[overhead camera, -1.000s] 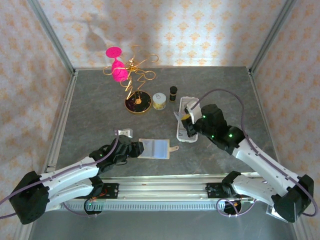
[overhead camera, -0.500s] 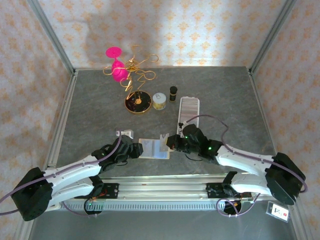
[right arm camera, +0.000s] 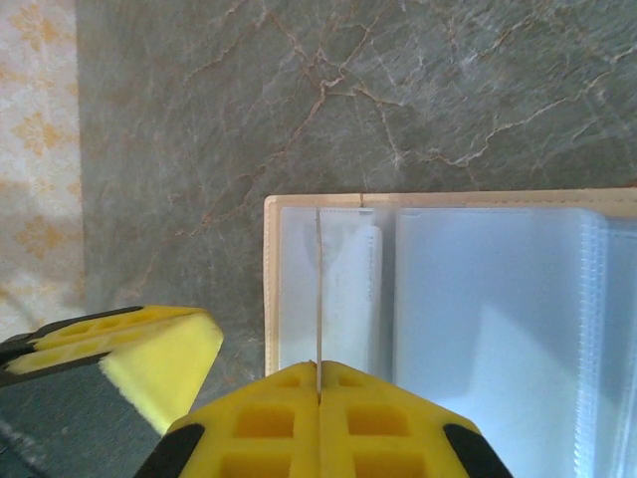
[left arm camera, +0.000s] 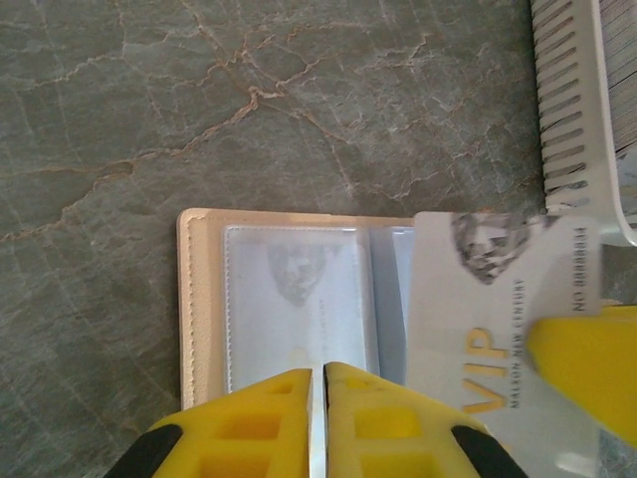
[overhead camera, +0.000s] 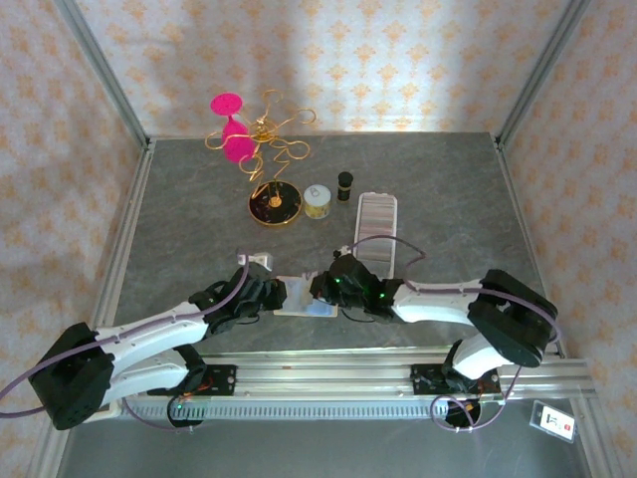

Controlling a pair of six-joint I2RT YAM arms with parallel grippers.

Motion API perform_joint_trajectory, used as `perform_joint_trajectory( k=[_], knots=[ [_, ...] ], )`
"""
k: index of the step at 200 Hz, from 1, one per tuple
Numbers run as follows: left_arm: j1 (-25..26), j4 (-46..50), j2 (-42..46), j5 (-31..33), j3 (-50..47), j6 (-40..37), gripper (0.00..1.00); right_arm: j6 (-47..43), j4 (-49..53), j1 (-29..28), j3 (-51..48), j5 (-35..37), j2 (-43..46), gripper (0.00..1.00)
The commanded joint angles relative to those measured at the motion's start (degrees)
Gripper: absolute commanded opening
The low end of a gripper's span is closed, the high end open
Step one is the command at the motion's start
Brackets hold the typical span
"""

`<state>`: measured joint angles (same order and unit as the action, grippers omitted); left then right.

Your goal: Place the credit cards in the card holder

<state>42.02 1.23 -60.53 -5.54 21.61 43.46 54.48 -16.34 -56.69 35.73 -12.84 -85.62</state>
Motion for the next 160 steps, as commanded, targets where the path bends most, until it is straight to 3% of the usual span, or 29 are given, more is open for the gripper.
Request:
perform_joint_trajectory(
  k=[1,54,160],
  knots=[
    [0.3,-2.4,-1.1,-0.4,-0.6,0.0,0.10,1.0,0.4,-0.8,2.5,4.5,-1.4,0.00],
    [0.3,-4.3,-4.1,-1.1,-1.9,0.0,0.06,1.4,3.9,-1.1,1.5,8.4,-1.8,0.00],
    [0.3,-4.8,-4.4,0.0,-5.7,0.4,0.05,1.4,2.8,-1.4,0.3,6.8,-3.9,0.00]
  ],
)
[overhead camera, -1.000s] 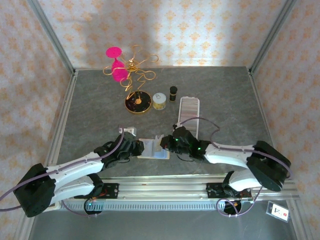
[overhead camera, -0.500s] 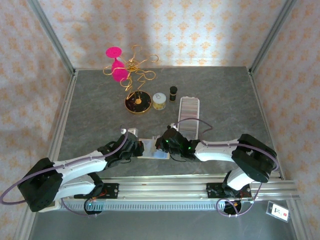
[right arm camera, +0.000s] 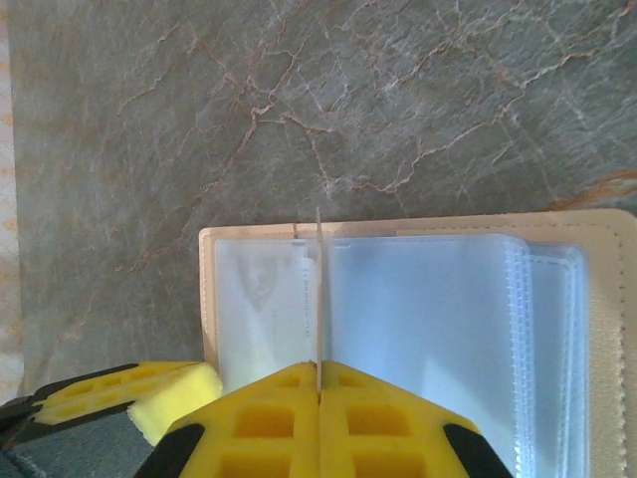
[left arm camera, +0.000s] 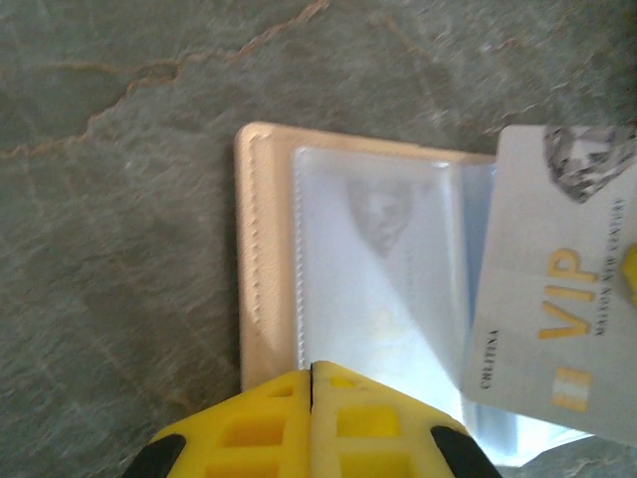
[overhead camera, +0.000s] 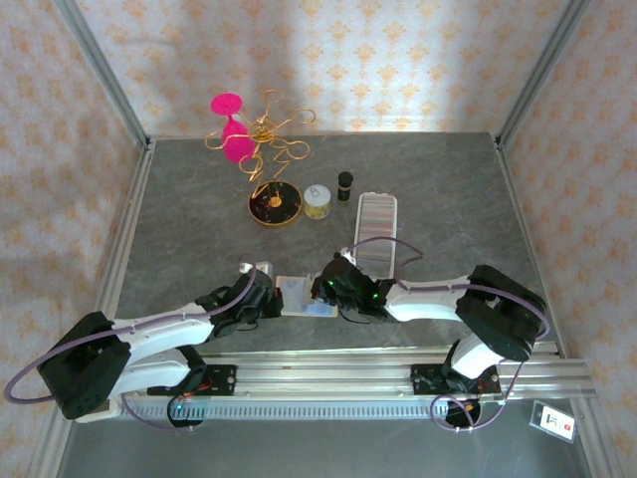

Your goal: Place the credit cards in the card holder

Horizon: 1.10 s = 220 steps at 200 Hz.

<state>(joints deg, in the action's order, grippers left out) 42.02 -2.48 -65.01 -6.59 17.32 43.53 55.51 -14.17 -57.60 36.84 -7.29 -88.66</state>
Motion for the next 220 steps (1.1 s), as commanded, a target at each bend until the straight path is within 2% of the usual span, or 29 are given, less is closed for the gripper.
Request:
perform_joint_trajectory(
  k=[1,220],
  knots=[
    [0.3,-1.1,0.1,1.1,-1.4,0.4,0.05,0.4,0.6,-0.5,-0.8,1.2,-0.8,0.00],
    [0.3,-3.5,1.2,-0.6,-5.1,2.8,0.03,-0.2,-1.3,-1.2,-1.4,-4.4,-2.6,0.00]
  ],
)
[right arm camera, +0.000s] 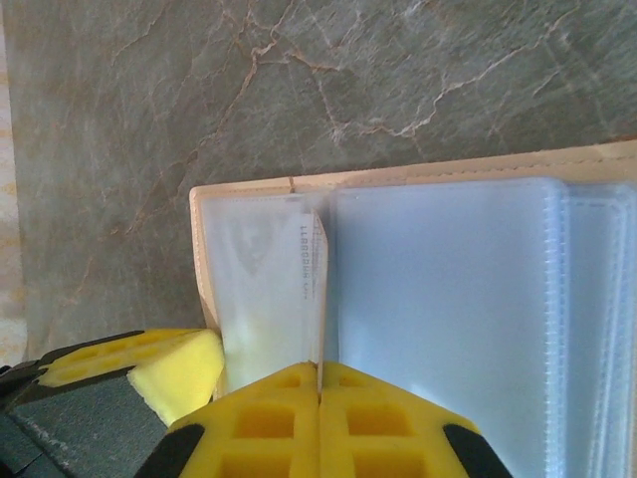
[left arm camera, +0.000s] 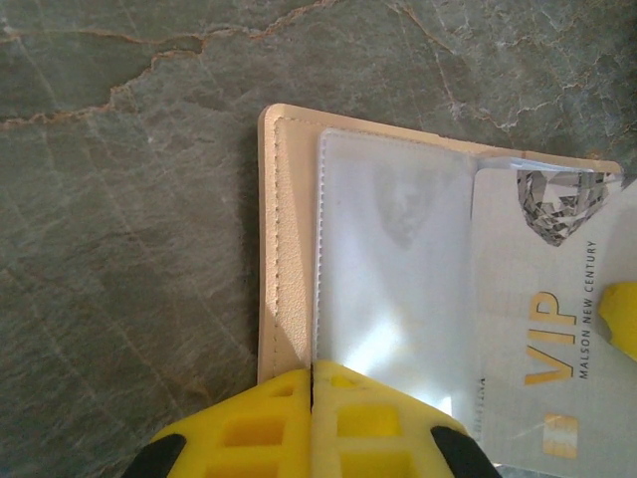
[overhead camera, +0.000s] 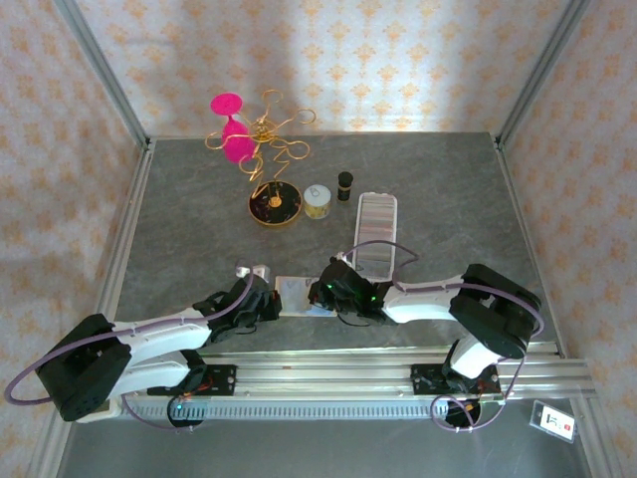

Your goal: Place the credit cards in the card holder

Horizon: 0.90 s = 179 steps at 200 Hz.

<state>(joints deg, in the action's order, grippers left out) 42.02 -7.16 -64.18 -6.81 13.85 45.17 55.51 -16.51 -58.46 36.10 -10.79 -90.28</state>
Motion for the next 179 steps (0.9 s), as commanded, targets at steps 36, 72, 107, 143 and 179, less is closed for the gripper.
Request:
perform_joint_trajectory(
  k=[36,72,107,143,179],
  knots=[
    [0.3,0.5,1.2,-0.6,-2.6,1.7,0.02,-0.1,3.8,-0.4,0.1,-0.3,-1.3,0.00],
    [0.3,0.6,1.5,-0.5,-2.8,1.6,0.02,-1.8,3.7,-0.4,0.8,-0.3,-2.0,0.00],
    [0.3,0.6,1.2,-0.8,-2.9,1.8,0.02,-3.9,3.5,-0.4,2.5,-1.1,-3.5,0.04],
    [0.4,0.7,1.7,-0.8,-3.1,1.9,0.02,-5.9,4.9,-0.4,3.9,-0.5,-3.6,0.12],
    [0.3,0.5,1.5,-0.8,-3.1,2.0,0.02,-7.9,11.1,-0.3,6.2,2.8,-3.8,0.30]
  ],
)
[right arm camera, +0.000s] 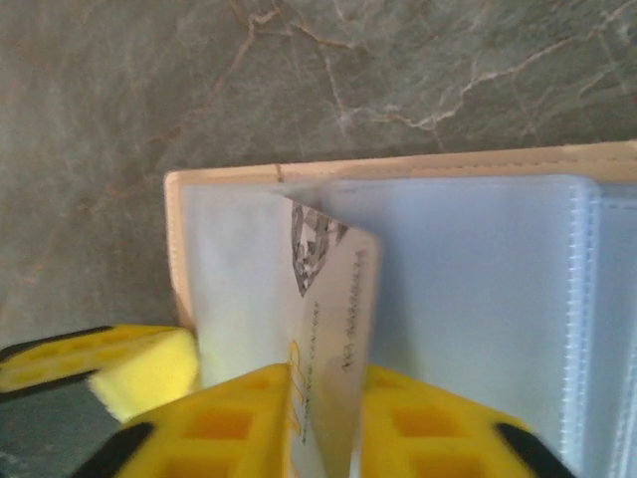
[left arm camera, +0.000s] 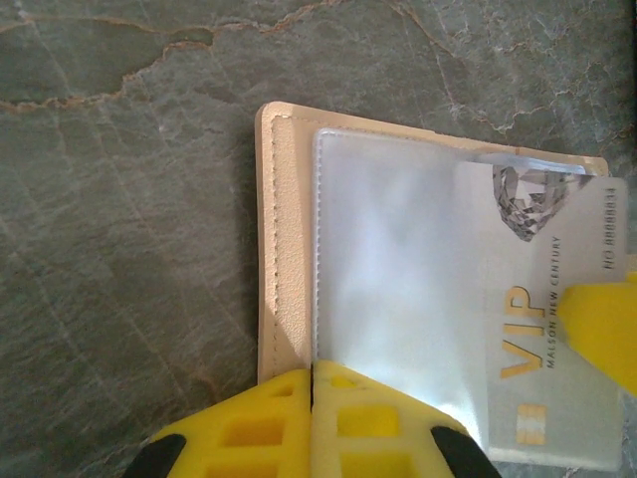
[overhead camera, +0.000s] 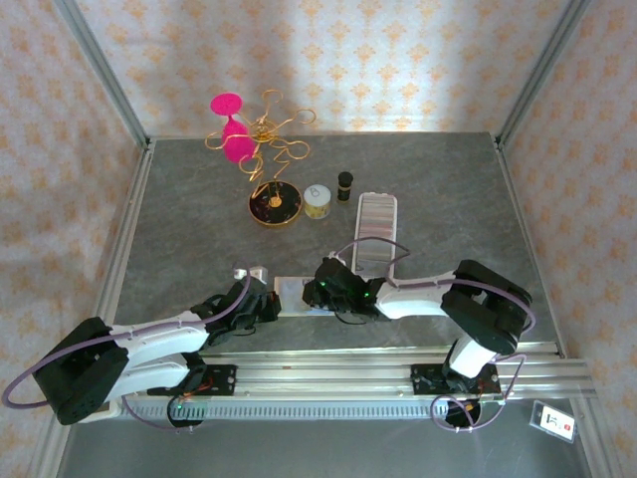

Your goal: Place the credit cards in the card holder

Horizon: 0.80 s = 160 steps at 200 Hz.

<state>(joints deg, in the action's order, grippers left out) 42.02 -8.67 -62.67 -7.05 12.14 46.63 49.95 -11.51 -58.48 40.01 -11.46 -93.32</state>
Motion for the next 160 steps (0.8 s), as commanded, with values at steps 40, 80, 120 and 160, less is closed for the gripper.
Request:
perform_joint_trajectory(
  k=[40,80,120,160],
  knots=[
    [0.4,1.5,-0.4,-0.9,-1.7,0.7,0.01,-3.1,9.4,-0.4,3.3,5.4,-1.7,0.37],
    [0.4,1.3,-0.4,-0.9,-1.8,0.9,0.01,-3.9,9.0,-0.4,4.9,3.2,-3.8,0.27],
    [0.4,0.8,-0.6,-1.1,-2.0,1.2,0.01,-4.5,9.7,-0.5,6.7,2.3,-4.7,0.22],
    [0.4,1.2,0.0,-1.2,-2.0,1.4,0.01,-4.2,13.3,-0.7,7.6,7.4,-3.7,0.36]
  ],
)
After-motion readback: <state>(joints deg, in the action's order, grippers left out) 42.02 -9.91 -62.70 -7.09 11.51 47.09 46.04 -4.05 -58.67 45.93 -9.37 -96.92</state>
